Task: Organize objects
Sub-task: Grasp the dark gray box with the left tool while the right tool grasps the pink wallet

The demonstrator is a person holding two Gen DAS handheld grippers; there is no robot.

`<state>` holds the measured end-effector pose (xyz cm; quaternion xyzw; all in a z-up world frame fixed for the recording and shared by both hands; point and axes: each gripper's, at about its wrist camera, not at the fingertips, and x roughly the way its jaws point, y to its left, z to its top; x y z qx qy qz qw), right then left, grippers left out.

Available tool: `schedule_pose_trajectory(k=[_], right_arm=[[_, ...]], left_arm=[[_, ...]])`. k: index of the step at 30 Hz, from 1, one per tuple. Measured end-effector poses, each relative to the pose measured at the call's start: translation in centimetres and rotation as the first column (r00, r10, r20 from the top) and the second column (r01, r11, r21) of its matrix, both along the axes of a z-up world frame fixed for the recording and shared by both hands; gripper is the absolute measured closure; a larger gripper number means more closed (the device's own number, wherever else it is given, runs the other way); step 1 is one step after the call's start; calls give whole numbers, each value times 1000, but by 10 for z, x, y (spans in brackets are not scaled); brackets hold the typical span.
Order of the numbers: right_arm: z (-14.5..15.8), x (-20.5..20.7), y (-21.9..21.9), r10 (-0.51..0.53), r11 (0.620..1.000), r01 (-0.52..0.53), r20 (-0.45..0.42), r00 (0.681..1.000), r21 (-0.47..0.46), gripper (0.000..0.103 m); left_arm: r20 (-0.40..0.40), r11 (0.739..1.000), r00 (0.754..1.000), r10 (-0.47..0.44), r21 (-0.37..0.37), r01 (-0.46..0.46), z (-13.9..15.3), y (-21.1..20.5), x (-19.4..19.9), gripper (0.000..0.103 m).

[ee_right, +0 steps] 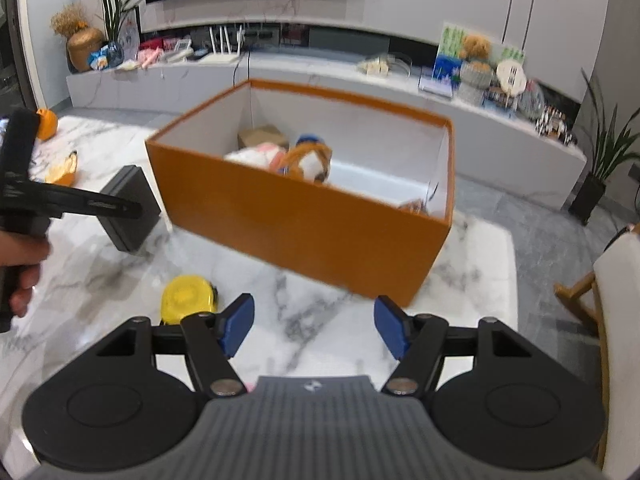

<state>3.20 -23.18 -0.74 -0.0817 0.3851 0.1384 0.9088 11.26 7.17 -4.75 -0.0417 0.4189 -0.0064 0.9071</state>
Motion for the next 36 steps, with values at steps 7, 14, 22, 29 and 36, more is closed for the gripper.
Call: schedule_pose_trajectory(k=[7,14,22,29,36], right_arm=[[-18,-5,5,21,1000,-21,-86,996,-3,35],[-54,-13,17,24,999,-31,-216,976,-30,35],[-72,-20,30,16,996,-38,-259,966,-80,32],[-72,-18,24,-11,994,-17,-263,965,-104,27],[-76,-20,24,-13,994,-19,-295,955,-106,23]], left_arm=[[-47,997,997,-66,-53,64,6,-10,-37,63],[-42,995,994,-97,-16,97,3,-20,-56,63],[-10,995,995,-103,7,103,8,-22,-59,51],[-19,995,995,-100,1,100,7,-19,-58,51],[-26,992,992,-125,26,126,8,-25,-59,61]])
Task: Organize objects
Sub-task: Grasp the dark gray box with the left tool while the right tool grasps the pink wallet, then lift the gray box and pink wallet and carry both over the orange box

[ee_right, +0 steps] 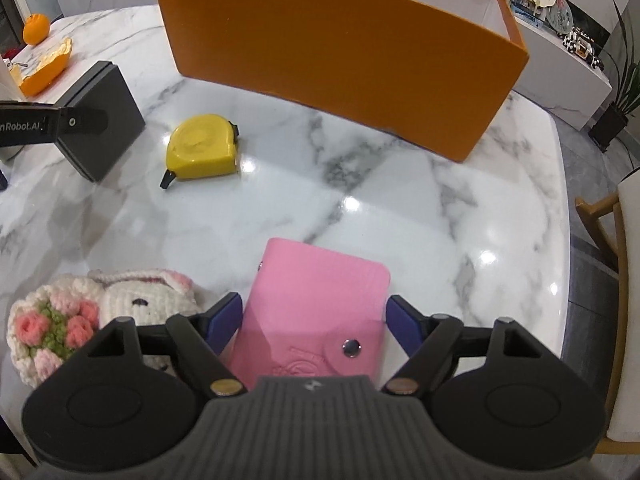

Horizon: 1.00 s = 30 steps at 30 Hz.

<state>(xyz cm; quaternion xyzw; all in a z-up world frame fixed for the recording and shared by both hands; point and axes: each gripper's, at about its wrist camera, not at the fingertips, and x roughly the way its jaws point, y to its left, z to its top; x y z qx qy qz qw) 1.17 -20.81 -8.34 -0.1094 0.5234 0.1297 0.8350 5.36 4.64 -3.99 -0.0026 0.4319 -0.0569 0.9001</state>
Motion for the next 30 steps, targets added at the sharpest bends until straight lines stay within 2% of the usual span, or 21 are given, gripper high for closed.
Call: schedule_pose_trajectory(k=[10,18,30], right_arm=[[-10,-4,4,19,999,-20,-19,1000,-26,18],[-14,1,-4,-2,1000,2,-50,999,15,17],[-9,3,-5,28,999,-27,-52,998,29,23]], left_arm=[[-14,1000,1000,3,2,-3,-2,2,1,63],[-20,1000,1000,2,-5,-2,-5,4,1,63],[-28,1000,1000,8,-30,-9,-7,7,1,64]])
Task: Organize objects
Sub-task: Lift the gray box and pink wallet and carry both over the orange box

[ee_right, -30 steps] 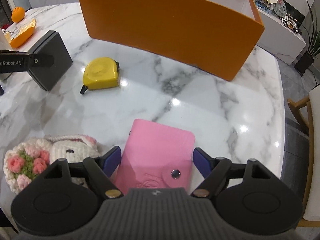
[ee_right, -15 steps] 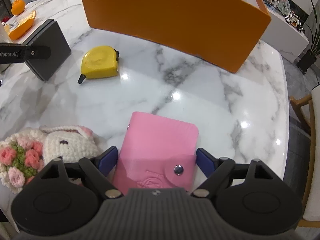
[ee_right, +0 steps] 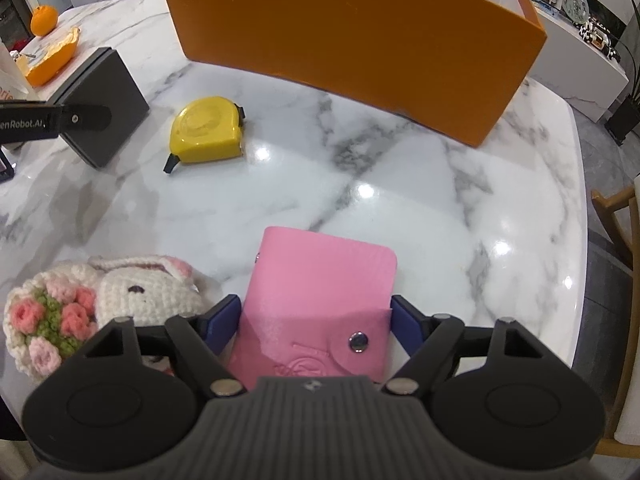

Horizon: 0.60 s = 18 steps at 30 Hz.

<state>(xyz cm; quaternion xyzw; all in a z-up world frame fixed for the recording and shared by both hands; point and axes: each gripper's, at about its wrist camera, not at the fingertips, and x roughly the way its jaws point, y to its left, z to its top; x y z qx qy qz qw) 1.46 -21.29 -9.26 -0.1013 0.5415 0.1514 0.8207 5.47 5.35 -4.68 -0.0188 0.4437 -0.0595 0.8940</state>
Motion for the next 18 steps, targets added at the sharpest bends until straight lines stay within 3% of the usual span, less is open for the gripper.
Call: schedule_pose_trajectory(k=[18], right_arm=[[48,16,-6,-56,992,44,99,994,115,24]], left_arm=[[58,999,998,-34,-38,36,23,-5,-6,64]])
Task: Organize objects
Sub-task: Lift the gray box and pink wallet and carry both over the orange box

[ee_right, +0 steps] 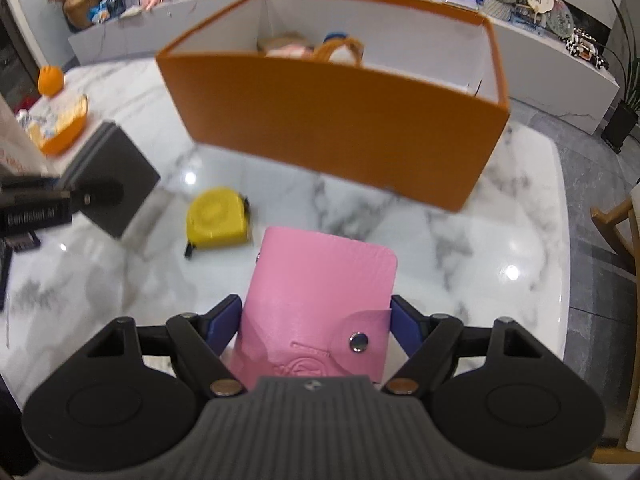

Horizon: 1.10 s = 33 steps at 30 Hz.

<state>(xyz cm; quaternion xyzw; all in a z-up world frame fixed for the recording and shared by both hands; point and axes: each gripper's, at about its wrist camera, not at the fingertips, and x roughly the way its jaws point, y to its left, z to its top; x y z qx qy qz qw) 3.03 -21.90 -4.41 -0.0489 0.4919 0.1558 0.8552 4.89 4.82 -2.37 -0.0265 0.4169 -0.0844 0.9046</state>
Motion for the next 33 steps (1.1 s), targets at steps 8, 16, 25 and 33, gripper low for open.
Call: schedule_pose_trajectory(k=[8,16,25,33], right_arm=[[37,14,-3,-43,995,36,66,997,98,24],[96,30,-13,-102,976,65,174,979,206,24],[136,62,-29,-182,959,116,248,951,260,24],[132,90,-32,-210,959,145,266,941,245,24]], left_arm=[[49,999,999,-12,-33,13,25,-4,1,64],[131,997,989,-62,-45,68,70,-22,22,64],[237,990,964,-119,-38,132,122,-59,73,64],[236,985,959,-160,-26,170,126,-89,107,64]])
